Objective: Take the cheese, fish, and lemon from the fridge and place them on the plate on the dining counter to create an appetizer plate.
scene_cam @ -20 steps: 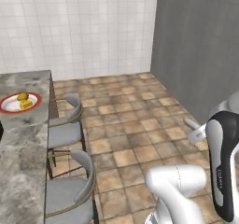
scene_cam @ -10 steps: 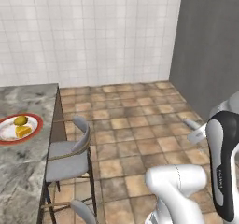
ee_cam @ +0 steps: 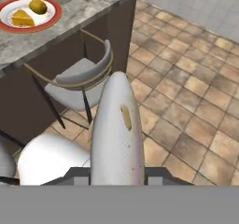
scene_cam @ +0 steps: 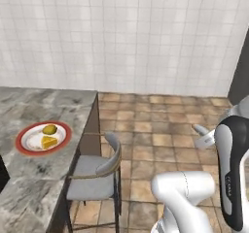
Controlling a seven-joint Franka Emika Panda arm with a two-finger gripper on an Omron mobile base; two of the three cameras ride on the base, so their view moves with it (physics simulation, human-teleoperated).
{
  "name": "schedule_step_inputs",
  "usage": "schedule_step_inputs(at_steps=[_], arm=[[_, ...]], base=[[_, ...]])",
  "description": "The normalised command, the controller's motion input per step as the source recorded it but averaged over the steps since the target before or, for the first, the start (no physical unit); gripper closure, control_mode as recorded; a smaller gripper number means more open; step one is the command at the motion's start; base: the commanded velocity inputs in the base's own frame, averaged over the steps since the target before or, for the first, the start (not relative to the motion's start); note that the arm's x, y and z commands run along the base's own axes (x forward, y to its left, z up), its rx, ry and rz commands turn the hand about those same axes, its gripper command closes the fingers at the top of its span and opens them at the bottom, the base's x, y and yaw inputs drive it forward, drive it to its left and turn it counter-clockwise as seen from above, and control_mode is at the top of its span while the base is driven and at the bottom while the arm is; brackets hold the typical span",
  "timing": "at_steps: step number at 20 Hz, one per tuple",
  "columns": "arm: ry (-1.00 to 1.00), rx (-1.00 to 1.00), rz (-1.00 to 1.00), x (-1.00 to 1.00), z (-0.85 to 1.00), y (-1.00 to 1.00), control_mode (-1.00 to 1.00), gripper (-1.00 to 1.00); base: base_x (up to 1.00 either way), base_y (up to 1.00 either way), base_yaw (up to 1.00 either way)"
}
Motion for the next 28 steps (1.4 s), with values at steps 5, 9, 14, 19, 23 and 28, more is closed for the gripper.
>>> schedule_step_inputs(at_steps=[5,9,14,19,23,28], arm=[[0.00,0.00,0.00,0.00,0.00,0.00,1.00,1.00],[0.00,0.00,0.00,0.00,0.00,0.00,1.00,1.00],[0.00,0.00,0.00,0.00,0.00,0.00,1.00,1.00],[0.00,0.00,0.00,0.00,0.00,0.00,1.00,1.00],[0.00,0.00,0.00,0.00,0.00,0.00,1.00,1.00],[0.00,0.00,0.00,0.00,0.00,0.00,1.00,1.00]], base=[[0.77,-0.04,0.49],[0.78,-0.06,0.49],[0.73,-0.02,0.51],[0.69,0.00,0.55],[0.55,0.00,0.56],[0.59,0.00,0.58]])
